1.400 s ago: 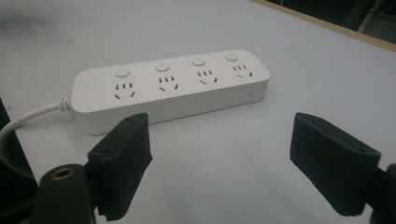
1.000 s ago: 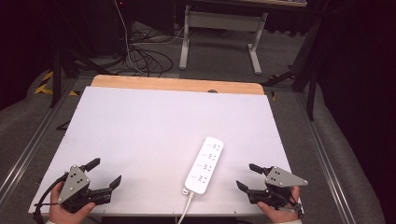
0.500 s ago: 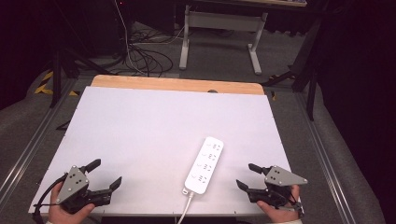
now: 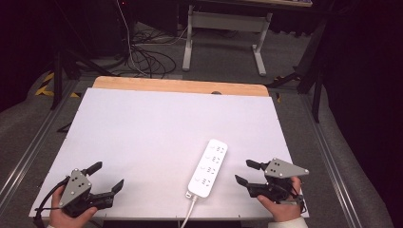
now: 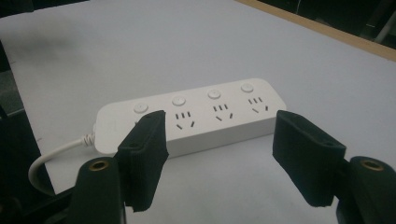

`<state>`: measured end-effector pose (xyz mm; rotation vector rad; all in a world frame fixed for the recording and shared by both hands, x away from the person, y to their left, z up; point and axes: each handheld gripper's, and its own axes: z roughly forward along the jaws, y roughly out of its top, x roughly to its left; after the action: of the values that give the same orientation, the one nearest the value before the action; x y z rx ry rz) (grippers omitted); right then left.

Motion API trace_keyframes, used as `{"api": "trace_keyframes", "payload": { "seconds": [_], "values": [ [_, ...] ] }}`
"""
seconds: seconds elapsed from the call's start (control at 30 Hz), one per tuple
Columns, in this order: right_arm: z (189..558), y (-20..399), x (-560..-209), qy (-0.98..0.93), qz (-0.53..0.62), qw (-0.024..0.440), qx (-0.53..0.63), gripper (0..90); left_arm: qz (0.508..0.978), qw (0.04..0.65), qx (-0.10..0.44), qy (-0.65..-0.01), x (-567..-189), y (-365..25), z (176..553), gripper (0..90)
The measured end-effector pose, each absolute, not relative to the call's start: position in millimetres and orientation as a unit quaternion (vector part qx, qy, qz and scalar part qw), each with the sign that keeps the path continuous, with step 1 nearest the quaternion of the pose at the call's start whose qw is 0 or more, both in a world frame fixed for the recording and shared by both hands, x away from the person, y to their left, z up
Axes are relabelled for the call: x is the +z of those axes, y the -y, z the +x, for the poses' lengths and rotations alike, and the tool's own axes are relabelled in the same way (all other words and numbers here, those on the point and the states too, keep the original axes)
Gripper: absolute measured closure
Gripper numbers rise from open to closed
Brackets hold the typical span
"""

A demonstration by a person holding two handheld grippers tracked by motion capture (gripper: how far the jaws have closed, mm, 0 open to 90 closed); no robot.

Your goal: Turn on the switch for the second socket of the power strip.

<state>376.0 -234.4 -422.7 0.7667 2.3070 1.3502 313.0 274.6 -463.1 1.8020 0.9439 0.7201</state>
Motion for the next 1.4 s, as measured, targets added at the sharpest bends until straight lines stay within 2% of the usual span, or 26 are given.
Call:
{"api": "trace_keyframes", "payload": {
  "seconds": [0.47, 0.97, 1.0, 1.07, 1.1, 1.2, 1.33, 1.37, 1.4],
  "values": [
    [404, 186, -404, -0.837, 0.252, 0.145, 0.463, 37.0, 0.738, 0.469, 0.295, -0.386, -463, -275, 312, 12.2],
    [416, 162, -402, -0.844, 0.240, 0.126, 0.464, 38.4, 0.738, 0.467, 0.297, -0.386, -463, -275, 312, 12.2],
    [416, 160, -401, -0.845, 0.230, 0.128, 0.466, 44.0, 0.737, 0.468, 0.297, -0.387, -463, -275, 312, 12.2],
    [416, 161, -401, -0.844, 0.227, 0.126, 0.469, 46.0, 0.737, 0.468, 0.298, -0.387, -463, -276, 312, 12.2],
    [416, 163, -400, -0.845, 0.225, 0.126, 0.468, 55.2, 0.737, 0.468, 0.297, -0.387, -463, -276, 312, 12.2],
    [414, 163, -400, -0.850, 0.214, 0.114, 0.468, 67.1, 0.738, 0.467, 0.297, -0.386, -463, -275, 312, 12.2],
    [413, 159, -399, -0.857, 0.204, 0.111, 0.461, 73.2, 0.738, 0.466, 0.299, -0.386, -463, -275, 312, 12.2],
    [413, 156, -398, -0.863, 0.200, 0.109, 0.451, 80.3, 0.738, 0.465, 0.299, -0.387, -463, -275, 312, 12.2],
    [413, 156, -398, -0.863, 0.200, 0.109, 0.451, 80.3, 0.739, 0.465, 0.299, -0.386, -463, -275, 312, 12.2]
  ]
}}
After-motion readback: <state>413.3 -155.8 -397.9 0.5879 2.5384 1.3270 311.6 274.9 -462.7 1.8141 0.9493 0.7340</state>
